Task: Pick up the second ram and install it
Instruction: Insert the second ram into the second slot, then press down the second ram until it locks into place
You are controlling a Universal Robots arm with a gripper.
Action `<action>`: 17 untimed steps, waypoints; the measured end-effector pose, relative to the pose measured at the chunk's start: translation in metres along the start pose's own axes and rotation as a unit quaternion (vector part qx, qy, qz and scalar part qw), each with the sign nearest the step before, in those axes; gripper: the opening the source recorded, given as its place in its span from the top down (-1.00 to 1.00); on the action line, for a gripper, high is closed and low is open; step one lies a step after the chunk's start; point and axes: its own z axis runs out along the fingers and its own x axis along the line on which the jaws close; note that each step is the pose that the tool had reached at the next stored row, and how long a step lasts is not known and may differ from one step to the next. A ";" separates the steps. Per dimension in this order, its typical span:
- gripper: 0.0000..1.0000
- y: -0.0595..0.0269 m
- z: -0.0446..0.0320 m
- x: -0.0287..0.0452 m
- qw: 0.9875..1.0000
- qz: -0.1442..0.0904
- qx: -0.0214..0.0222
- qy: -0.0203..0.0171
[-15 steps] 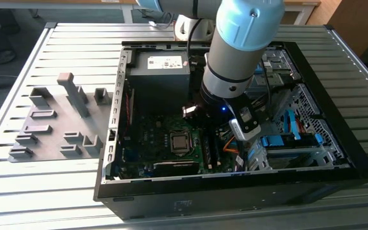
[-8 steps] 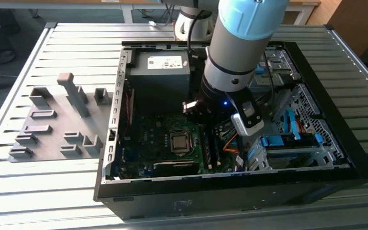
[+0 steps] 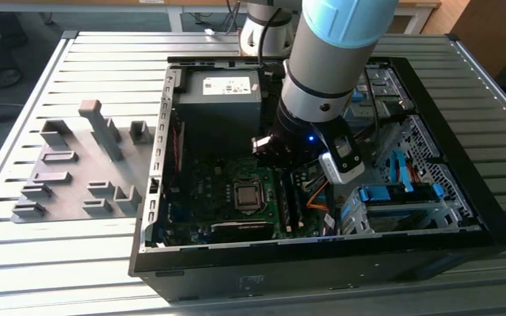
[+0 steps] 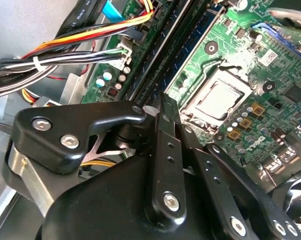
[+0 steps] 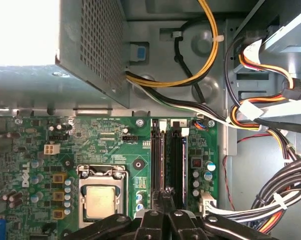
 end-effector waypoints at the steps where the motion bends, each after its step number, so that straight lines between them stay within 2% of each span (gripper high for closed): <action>1: 0.79 -0.0003 -0.0001 0.0000 1.000 0.000 0.000 0.000; 9: 0.79 -0.0069 0.0007 -0.0001 1.000 0.001 0.000 0.000; 17: 0.79 -0.0075 0.0029 -0.0003 1.000 0.001 0.000 0.000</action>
